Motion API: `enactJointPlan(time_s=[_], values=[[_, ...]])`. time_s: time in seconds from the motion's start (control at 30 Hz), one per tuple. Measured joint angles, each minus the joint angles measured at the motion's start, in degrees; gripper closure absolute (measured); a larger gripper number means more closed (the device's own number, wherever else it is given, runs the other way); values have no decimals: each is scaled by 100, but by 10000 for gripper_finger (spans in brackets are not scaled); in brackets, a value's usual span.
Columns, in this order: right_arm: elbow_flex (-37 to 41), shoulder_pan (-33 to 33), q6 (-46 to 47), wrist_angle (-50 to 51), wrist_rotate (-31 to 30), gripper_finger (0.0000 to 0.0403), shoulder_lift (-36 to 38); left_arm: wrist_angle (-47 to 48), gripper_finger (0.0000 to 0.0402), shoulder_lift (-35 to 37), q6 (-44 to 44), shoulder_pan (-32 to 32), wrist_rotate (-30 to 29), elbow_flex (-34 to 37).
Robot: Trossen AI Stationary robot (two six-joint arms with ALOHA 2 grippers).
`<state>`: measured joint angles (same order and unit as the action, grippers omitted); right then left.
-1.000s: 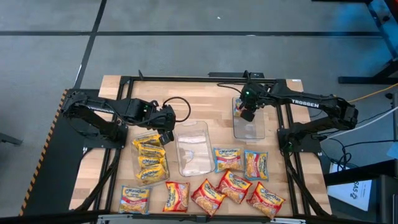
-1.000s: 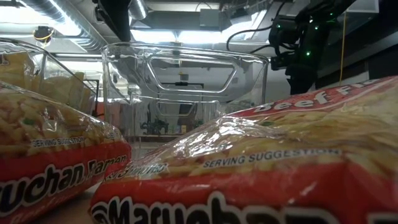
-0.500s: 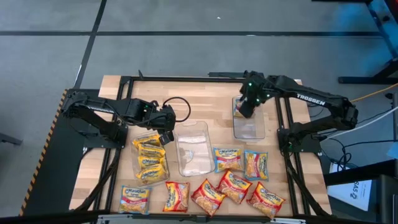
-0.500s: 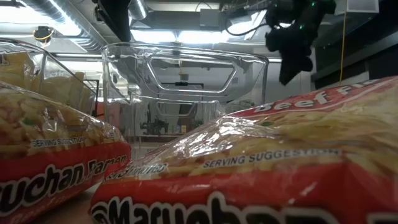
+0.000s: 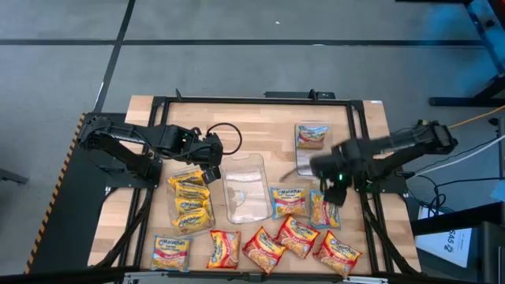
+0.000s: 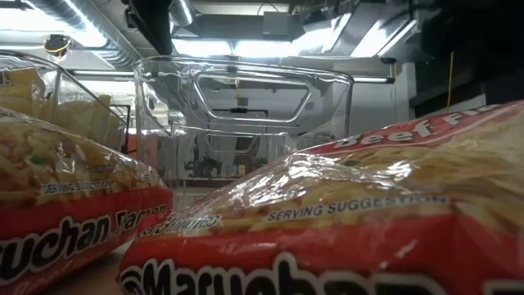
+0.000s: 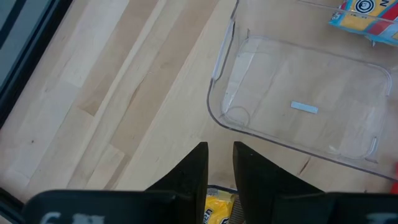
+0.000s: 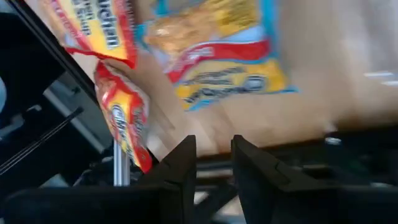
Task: Sort Maruchan noodles
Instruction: Put the blue noodle pack into the right transparent bin
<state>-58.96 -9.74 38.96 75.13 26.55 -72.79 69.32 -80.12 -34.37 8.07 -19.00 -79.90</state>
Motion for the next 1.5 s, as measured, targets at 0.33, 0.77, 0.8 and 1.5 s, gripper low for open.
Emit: enactJointPlan(time_s=[0.33, 0.77, 0.8, 1.5], values=[[0, -2751, 5193, -925, -4104, 304, -175, -107, 333, -2, 1, -1, -2, 0], [786, -3656, 7928, -1539, -3737, 303, -626, -148, 333, -2, 35, 0, -1, -2], [841, -3683, 8050, -1533, -3739, 303, -651, -149, 333, -2, 35, 0, 0, -2], [1751, -3673, 8533, -2674, -3604, 359, -704, -140, 333, -2, 44, 2, 2, -2]])
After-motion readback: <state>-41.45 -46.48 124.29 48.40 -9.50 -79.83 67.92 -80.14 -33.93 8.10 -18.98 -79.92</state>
